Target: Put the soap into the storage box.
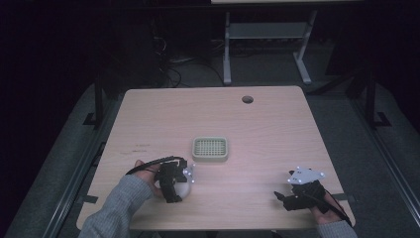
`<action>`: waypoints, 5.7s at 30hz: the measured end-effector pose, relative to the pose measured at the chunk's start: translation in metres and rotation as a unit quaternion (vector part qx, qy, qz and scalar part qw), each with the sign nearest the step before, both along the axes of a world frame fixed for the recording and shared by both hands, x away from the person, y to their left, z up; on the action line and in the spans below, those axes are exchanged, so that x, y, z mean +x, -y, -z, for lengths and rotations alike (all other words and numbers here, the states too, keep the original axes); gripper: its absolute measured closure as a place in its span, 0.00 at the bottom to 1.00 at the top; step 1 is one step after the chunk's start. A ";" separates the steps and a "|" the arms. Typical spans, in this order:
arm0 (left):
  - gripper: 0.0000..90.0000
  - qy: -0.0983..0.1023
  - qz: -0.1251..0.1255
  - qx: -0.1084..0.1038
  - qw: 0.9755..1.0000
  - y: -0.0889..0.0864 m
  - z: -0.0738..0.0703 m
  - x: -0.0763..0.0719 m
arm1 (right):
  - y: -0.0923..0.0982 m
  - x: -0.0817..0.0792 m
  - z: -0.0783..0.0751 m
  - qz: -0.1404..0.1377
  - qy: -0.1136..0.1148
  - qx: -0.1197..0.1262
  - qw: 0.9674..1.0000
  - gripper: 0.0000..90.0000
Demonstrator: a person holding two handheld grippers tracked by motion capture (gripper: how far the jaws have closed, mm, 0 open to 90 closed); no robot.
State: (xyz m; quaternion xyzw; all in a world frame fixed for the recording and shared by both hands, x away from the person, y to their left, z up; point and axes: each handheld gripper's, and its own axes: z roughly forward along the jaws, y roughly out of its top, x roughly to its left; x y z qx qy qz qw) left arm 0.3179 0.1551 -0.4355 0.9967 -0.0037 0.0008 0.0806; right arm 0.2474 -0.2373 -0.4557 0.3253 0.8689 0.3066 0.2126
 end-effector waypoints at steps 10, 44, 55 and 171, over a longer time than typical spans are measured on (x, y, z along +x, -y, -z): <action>0.25 -0.002 0.000 0.002 1.000 0.000 0.001 0.000 | 0.000 0.000 0.000 0.000 0.000 0.000 1.000 0.15; 0.26 0.003 0.003 0.001 1.000 0.001 -0.001 -0.003 | 0.000 0.000 0.000 0.001 0.001 0.002 1.000 0.15; 0.26 0.003 0.007 0.004 1.000 0.002 -0.004 -0.004 | 0.001 0.000 -0.001 0.001 0.002 0.001 1.000 0.15; 0.26 0.004 0.047 0.027 0.999 0.063 -0.061 0.060 | 0.005 0.001 -0.001 0.008 0.006 0.013 1.000 0.15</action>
